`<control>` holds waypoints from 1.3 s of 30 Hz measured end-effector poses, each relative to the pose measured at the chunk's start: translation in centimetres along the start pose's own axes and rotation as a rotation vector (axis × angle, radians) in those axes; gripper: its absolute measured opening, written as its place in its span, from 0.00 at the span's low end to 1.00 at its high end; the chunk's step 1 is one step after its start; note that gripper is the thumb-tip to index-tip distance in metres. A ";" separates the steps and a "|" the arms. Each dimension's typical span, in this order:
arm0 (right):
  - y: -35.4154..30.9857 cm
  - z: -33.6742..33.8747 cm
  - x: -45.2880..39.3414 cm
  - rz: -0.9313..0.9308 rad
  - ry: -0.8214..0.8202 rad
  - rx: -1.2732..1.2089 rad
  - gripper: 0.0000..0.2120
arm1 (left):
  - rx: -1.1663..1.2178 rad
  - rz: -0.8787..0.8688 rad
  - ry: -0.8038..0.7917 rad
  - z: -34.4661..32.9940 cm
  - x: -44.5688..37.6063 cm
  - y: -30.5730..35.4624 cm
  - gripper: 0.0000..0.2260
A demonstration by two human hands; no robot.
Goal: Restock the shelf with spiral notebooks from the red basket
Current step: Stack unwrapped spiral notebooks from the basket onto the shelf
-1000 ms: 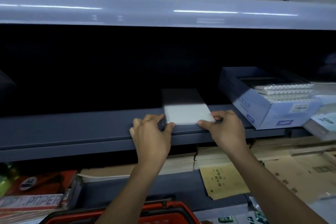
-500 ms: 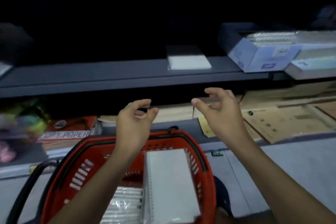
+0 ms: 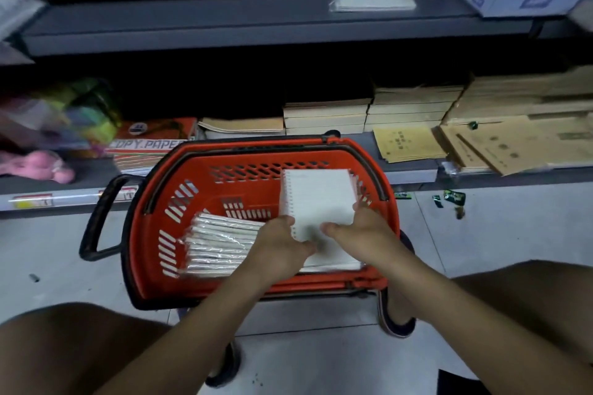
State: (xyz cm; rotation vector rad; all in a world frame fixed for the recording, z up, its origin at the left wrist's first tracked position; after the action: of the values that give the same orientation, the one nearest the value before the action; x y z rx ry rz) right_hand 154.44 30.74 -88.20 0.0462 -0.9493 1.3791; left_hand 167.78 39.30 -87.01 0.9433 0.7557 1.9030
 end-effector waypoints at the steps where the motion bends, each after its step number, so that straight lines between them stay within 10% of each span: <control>1: 0.2 -0.5 -0.2 -0.009 0.006 0.005 0.45 | -0.007 0.018 -0.015 -0.3 0.0 -0.2 0.20; 9: 1.3 -2.5 -0.9 -0.095 0.079 0.031 0.34 | 0.026 0.139 0.062 -0.3 -0.4 -1.1 0.08; 16: 1.6 -0.2 -0.6 -0.093 0.038 -0.408 0.02 | 0.563 0.258 0.192 1.4 -0.1 -0.8 0.10; 25: -2.2 5.9 2.9 0.134 -0.130 -1.015 0.14 | 1.006 -0.030 0.023 5.0 0.5 2.8 0.15; 39: -4.3 10.1 4.3 0.506 0.014 -1.028 0.20 | 1.163 -0.284 0.092 6.9 -1.0 7.0 0.20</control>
State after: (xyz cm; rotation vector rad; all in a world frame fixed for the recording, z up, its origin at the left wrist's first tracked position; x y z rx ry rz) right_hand 152.14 27.60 -77.08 -1.0313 -1.6274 1.1720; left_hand 170.95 36.21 -78.21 1.2983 2.0189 1.1579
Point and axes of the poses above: each hand's wrist, its own x-axis away from the middle knuckle, its own z-axis out of the back of the hand, y = z × x, the point moved 1 cm from there along -x, towards the middle knuckle, and after that the axes turned 8 degrees about -z, right-handed, at the moved point
